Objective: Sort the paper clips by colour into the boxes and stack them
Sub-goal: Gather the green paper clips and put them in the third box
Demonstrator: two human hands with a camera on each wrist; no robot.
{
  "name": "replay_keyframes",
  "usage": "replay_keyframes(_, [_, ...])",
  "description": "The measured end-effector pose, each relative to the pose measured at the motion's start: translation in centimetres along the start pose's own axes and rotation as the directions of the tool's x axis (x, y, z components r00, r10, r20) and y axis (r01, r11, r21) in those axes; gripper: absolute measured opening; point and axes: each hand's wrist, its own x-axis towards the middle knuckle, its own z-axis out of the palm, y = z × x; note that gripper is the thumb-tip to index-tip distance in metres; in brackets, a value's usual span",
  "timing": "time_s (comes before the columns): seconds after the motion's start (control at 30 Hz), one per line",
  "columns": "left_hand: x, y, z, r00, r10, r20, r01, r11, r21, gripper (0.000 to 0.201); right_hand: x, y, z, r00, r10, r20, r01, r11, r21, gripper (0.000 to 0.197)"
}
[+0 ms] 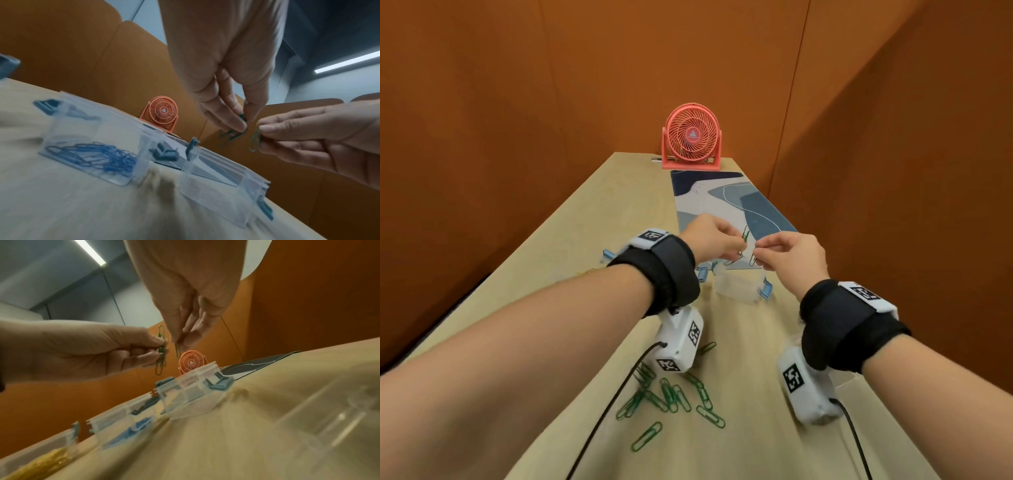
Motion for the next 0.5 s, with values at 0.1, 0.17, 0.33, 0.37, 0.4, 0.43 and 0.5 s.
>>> replay_keyframes(0.1, [0.5,-0.3,0.5,0.999,-0.009,0.032,0.005,0.989,0.148,0.006,0.3,1.0,0.2,0.998,-0.01,0.06,0.017,0.994,-0.111,0.015])
replay_keyframes(0.17, [0.2,0.1,0.0,0.997,-0.014,0.081,-0.012,0.95,0.311,0.017,0.2,1.4,0.1,0.998,-0.021,0.066,0.031,0.987,-0.157,0.021])
replay_keyframes(0.33, [-3.3,1.1,-3.2,0.979,-0.034,0.199,-0.061,0.892,0.447,0.028,-2.5,0.6,-1.0,0.966,-0.074,0.246,0.117,0.979,-0.165,0.019])
replay_keyframes(0.37, [-4.6,0.9,-3.9,0.97,-0.078,0.229,-0.037,0.888,0.459,0.03,-3.4,0.2,-1.3,0.925,-0.058,0.375,0.133,0.975,-0.178,0.025])
replay_keyframes(0.4, [-6.0,0.6,-4.5,0.954,-0.148,0.261,-0.003,0.865,0.501,0.034,-4.4,0.0,-1.5,0.858,-0.01,0.513,0.148,0.962,-0.228,0.037])
replay_keyframes(0.43, [-7.7,0.3,-5.0,0.924,-0.25,0.289,0.035,0.808,0.588,0.042,-5.3,-0.2,-1.6,0.775,0.058,0.629,0.178,0.936,-0.305,0.054])
replay_keyframes(0.5, [-11.0,-0.6,-5.7,0.825,-0.481,0.296,0.072,0.609,0.79,0.069,-6.9,-0.3,-1.2,0.642,0.155,0.751,0.287,0.86,-0.422,0.085])
